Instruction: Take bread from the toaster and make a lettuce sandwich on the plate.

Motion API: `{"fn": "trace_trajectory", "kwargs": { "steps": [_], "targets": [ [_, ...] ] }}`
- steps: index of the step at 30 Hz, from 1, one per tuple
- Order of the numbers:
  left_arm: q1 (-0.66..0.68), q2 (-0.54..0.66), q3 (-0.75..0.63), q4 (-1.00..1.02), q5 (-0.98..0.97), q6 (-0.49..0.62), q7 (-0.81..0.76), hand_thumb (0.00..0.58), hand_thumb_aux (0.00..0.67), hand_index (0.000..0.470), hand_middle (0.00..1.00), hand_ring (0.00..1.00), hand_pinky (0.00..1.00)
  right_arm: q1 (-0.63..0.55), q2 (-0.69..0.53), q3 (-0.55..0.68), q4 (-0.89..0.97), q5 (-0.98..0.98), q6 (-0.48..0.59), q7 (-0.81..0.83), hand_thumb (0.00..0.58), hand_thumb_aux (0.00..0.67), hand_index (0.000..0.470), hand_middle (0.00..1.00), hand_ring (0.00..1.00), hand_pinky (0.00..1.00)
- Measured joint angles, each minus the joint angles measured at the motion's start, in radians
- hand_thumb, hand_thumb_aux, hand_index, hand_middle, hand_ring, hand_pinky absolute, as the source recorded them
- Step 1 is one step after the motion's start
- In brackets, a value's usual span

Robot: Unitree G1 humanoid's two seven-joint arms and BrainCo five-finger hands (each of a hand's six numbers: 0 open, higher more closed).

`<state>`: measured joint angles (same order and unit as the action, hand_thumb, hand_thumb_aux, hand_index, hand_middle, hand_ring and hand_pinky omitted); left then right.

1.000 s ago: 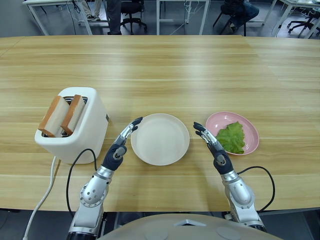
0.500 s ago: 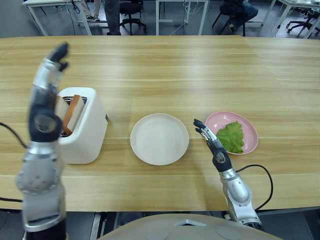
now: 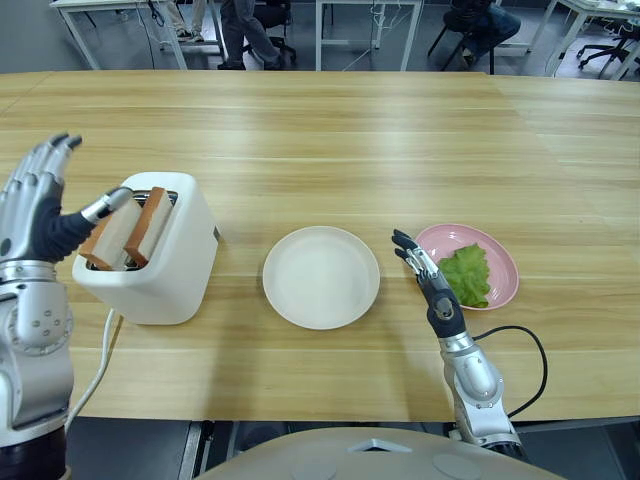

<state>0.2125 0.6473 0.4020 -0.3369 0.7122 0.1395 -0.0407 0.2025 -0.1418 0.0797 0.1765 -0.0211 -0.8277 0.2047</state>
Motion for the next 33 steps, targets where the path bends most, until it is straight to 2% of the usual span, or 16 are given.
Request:
{"fn": "trace_trajectory", "kwargs": {
  "steps": [9,26,28,29,31,32,33],
  "targets": [
    [0.013,0.009,-0.041,0.043,0.132,0.110,-0.030,0.000,0.000,0.000,0.00,0.00,0.00,0.014,-0.008,-0.003,-0.022,0.003,0.011,0.000,0.000,0.000,0.000,0.00,0.00,0.00],
    [0.016,0.033,-0.085,0.065,0.196,0.187,-0.065,0.000,0.000,0.000,0.00,0.00,0.00,0.035,-0.015,-0.004,-0.063,0.012,0.020,0.001,0.000,0.000,0.000,0.00,0.00,0.00],
    [0.012,0.034,-0.106,0.083,0.197,0.187,-0.070,0.258,0.171,0.117,0.00,0.00,0.00,0.036,-0.016,-0.004,-0.067,0.014,0.021,0.001,0.000,0.000,0.000,0.00,0.00,0.00],
    [0.011,0.034,-0.122,0.089,0.195,0.185,-0.075,0.301,0.205,0.141,0.00,0.00,0.00,0.037,-0.016,-0.004,-0.069,0.015,0.022,0.001,0.000,0.000,0.000,0.00,0.00,0.00],
    [0.001,0.030,-0.151,0.097,0.188,0.176,-0.078,0.301,0.205,0.141,0.00,0.00,0.00,0.039,-0.016,-0.004,-0.071,0.018,0.023,0.001,0.000,0.000,0.000,0.00,0.00,0.00],
    [-0.007,0.030,-0.156,0.096,0.183,0.168,-0.078,0.462,0.368,0.253,0.00,0.00,0.00,0.040,-0.016,-0.004,-0.072,0.018,0.024,0.001,0.000,0.000,0.000,0.00,0.00,0.00],
    [-0.009,0.030,-0.159,0.096,0.174,0.160,-0.076,0.506,0.431,0.296,0.00,0.00,0.00,0.041,-0.016,-0.004,-0.073,0.019,0.025,0.001,0.000,0.000,0.000,0.00,0.00,0.00]
  ]
}}
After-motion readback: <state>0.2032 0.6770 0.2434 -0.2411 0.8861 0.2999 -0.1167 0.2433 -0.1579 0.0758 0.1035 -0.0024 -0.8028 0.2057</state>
